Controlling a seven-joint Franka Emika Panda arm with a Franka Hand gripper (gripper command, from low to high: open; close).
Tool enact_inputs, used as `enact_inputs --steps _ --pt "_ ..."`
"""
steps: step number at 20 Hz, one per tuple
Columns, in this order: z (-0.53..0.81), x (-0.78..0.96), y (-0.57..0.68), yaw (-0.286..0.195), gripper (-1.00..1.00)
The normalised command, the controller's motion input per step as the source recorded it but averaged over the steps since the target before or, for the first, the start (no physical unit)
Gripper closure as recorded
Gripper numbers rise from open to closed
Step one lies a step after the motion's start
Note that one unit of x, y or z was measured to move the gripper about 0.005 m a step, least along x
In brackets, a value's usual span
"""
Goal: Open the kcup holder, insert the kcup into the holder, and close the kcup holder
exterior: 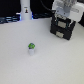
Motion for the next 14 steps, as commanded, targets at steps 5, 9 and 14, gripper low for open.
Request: enact_inputs --steps 5,9,14 --pt "0.0 0.02 0.01 -0.009 1.0" --pt "0.18 0.54 -0.09 -0.039 1.0" --pt "0.27 0.82 -0.18 -0.077 1.0"
